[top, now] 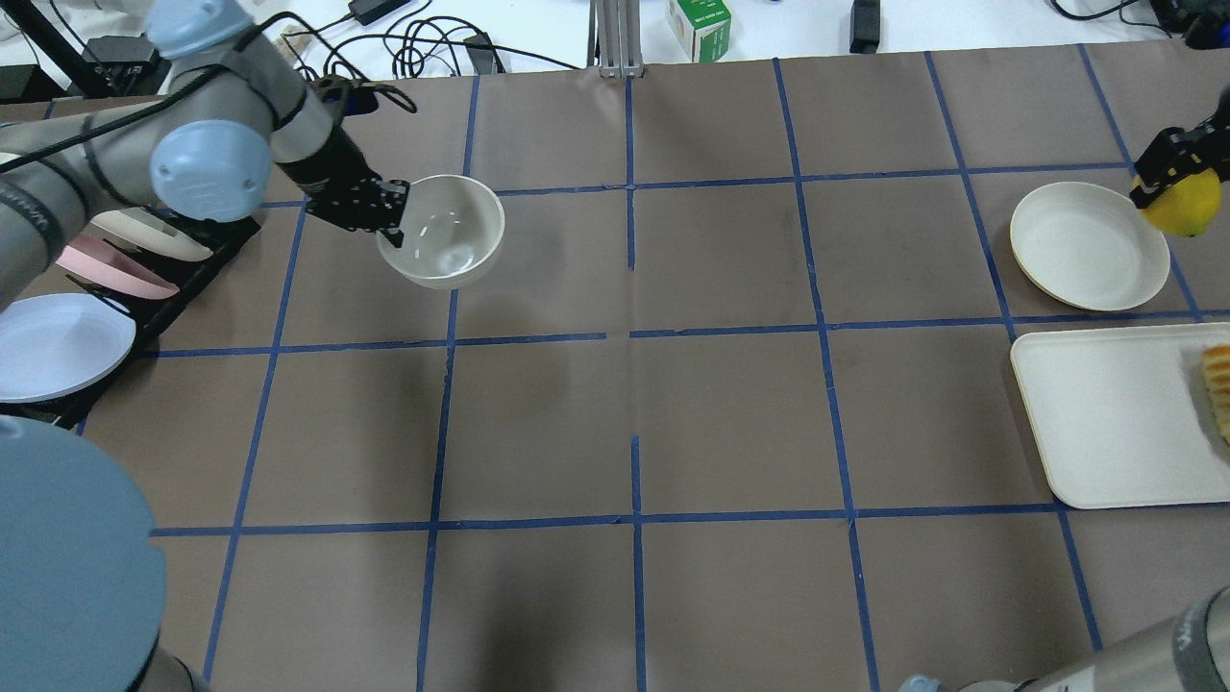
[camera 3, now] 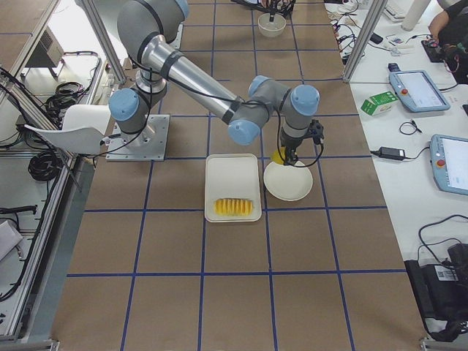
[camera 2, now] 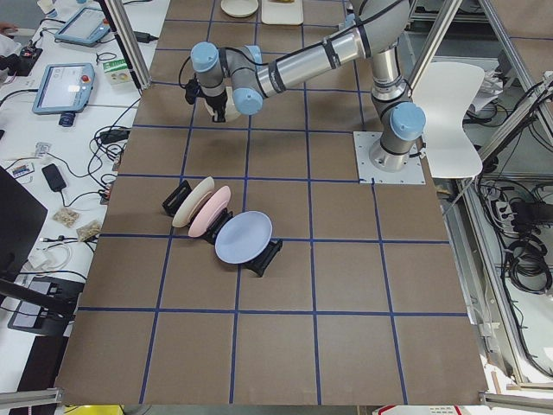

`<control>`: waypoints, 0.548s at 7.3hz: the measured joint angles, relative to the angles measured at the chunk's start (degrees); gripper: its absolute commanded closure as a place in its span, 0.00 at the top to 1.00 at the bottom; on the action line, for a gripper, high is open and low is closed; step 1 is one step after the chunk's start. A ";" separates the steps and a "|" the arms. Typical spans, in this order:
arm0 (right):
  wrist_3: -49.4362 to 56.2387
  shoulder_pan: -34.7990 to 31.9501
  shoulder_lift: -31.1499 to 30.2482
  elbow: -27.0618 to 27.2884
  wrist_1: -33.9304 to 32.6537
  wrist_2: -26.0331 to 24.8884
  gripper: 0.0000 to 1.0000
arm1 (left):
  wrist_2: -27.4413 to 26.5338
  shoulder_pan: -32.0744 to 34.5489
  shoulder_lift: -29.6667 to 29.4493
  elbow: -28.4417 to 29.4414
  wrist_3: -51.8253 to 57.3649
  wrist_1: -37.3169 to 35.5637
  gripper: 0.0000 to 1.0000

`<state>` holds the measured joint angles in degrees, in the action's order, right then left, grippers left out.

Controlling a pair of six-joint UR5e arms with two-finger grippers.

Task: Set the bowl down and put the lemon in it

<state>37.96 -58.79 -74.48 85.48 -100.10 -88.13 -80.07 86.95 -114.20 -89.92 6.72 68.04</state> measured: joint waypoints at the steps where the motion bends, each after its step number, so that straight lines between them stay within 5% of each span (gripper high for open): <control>1: -0.30 -0.08 -3.89 0.28 3.80 -0.12 0.29 | 0.60 5.65 0.21 -0.49 -7.69 -0.98 0.00; 4: -2.32 -1.90 -9.57 0.64 9.63 -0.06 0.29 | 0.65 14.46 -1.36 -7.90 -21.79 -15.58 0.00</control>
<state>35.64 -60.69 -84.05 86.12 -90.47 -88.19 -79.42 101.41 -115.56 -97.82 -15.06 52.46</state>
